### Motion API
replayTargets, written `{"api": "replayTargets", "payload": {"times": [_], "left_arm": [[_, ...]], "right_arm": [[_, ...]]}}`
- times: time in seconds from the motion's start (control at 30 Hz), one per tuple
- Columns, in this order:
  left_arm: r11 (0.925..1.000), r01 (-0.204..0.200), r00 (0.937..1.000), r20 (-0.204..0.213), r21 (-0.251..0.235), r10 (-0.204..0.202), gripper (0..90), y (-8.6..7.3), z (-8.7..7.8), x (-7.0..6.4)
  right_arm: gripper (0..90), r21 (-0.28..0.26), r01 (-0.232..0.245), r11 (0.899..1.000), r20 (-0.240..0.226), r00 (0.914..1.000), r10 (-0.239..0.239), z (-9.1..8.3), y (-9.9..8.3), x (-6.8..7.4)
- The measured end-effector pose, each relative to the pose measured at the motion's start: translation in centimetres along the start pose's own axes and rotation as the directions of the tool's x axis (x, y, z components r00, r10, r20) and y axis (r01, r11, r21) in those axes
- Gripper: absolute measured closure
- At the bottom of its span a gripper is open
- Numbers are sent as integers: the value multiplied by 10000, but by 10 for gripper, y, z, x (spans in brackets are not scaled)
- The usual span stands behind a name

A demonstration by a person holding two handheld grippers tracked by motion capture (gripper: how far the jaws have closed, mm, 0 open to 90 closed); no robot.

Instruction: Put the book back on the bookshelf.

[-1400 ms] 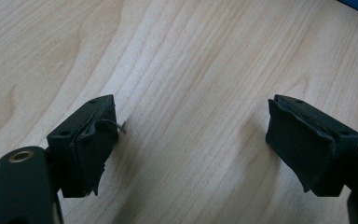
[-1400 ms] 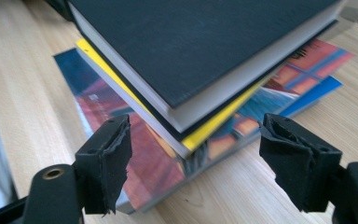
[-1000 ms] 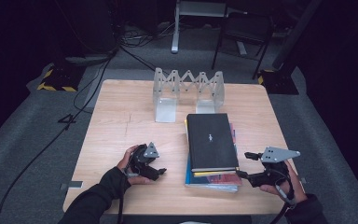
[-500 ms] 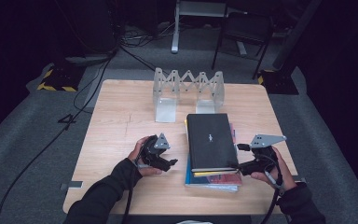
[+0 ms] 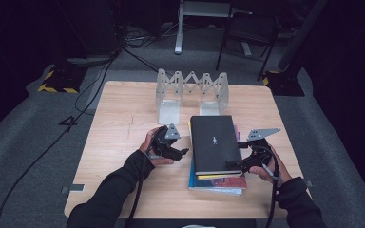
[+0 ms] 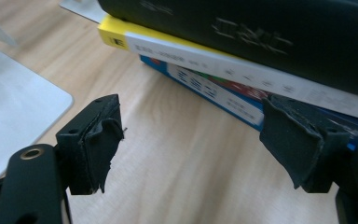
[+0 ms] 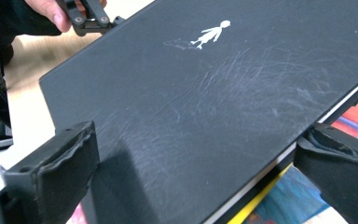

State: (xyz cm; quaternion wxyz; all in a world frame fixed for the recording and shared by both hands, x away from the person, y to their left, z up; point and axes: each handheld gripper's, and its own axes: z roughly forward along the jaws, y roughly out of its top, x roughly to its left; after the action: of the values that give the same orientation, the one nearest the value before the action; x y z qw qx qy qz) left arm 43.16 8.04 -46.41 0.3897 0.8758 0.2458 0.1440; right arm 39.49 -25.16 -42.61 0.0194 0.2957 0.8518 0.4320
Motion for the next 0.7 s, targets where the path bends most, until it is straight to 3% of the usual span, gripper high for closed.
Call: {"api": "replayTargets", "payload": {"times": [0.23, 0.47, 0.57, 0.7], "left_arm": [[9999, 76, 9999, 79, -142, -75, 243, 8, 13, 10], [9971, 482, 9978, 482, -592, -453, 275, 8, 10, 17], [9996, 204, 9992, 358, -190, -197, 277, 5, 14, 14], [10000, 29, 9995, 307, 77, -31, 277, 2, 18, 14]], "right_arm": [[4, 51, 271, 9996, 225, 9994, -272, 0, 1, 4], [8, 1, 573, 9984, 354, 9977, -573, -1, 1, 7], [8, 18, 623, 9981, 280, 9977, -623, 0, 2, 8], [8, 57, 845, 9964, -147, 9963, -844, 5, 3, 14]]}}
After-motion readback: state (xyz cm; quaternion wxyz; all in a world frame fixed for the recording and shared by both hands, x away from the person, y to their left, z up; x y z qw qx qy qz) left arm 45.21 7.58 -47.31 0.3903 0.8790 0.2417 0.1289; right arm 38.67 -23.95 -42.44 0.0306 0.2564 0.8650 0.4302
